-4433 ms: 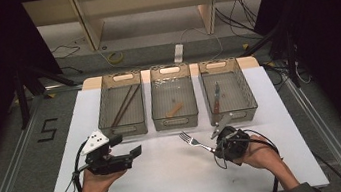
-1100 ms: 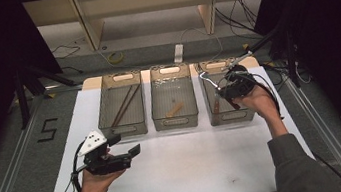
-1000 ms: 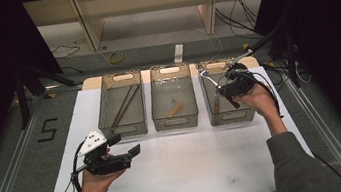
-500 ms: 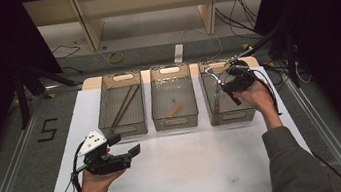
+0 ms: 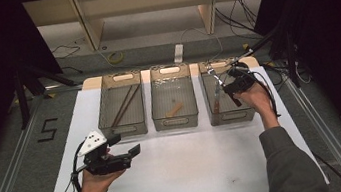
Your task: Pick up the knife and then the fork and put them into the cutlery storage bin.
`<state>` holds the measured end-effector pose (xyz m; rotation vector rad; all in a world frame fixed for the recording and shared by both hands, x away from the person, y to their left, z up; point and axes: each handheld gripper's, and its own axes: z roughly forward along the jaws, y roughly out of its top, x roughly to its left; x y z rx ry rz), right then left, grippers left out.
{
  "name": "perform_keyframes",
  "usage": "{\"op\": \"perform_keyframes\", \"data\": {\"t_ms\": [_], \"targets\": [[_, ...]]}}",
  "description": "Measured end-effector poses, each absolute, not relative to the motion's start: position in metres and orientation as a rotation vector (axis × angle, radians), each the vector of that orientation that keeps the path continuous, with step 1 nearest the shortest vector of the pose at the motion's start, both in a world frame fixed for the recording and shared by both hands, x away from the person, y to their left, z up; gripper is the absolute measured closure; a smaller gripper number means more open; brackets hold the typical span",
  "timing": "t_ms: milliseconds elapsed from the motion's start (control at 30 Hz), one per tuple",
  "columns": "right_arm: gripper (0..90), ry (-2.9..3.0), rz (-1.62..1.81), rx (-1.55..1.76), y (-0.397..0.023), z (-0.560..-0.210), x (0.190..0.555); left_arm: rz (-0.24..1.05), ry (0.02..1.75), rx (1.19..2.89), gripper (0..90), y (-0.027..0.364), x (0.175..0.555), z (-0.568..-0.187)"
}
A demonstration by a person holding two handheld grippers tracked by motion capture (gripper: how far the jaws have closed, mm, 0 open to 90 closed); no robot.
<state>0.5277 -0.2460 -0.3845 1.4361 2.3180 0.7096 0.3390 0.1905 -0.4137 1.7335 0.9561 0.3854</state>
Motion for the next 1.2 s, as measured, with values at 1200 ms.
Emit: {"op": "perform_keyframes", "data": {"t_ms": [1200], "targets": [[75.1, 2.371, 0.622, 1.504, -0.238, -0.413, 0.533, 0.384, 0.955, 1.739, 15.7, 0.189, 0.339, -0.414]]}}
